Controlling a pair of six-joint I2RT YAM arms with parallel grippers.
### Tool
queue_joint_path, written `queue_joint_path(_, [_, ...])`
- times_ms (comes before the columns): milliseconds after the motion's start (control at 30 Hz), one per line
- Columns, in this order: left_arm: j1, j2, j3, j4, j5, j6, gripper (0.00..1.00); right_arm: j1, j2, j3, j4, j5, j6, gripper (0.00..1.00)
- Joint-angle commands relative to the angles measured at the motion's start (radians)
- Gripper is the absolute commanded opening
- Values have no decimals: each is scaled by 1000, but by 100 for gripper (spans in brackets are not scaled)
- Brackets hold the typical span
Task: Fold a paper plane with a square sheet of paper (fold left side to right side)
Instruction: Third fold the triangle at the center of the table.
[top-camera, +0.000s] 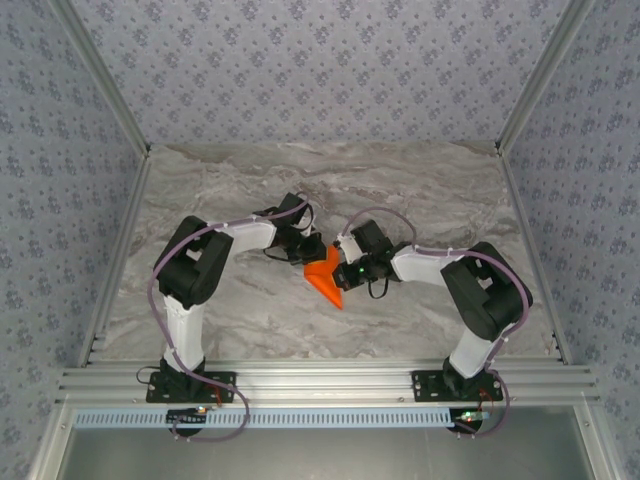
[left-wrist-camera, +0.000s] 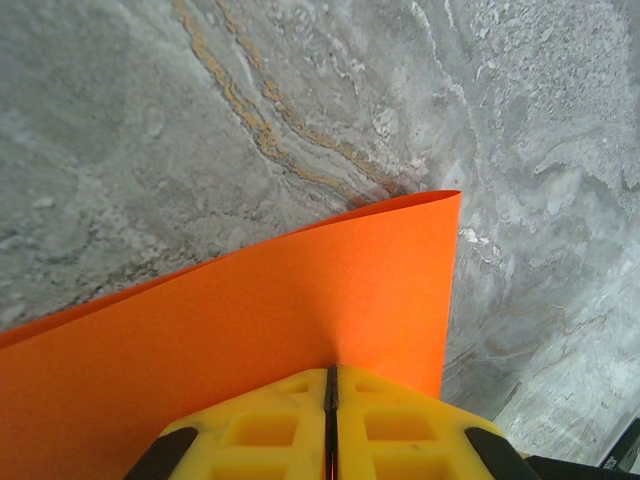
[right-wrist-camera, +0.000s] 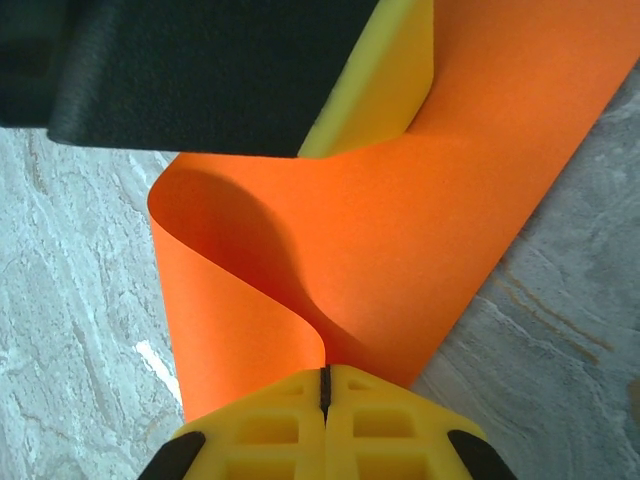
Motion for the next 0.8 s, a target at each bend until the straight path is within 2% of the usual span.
queue_joint_path(0, [-16,30,0,-38,-27,15,8,-6,13,15,-29,23,13,0])
queue_joint_path(367, [-17,20,-2,-34,-25,14,8,-7,58,42,-57,22,8,0])
queue_joint_path(767, [6,-73,49,-111,-44,56,16,2,71,16,-127,43,17,0])
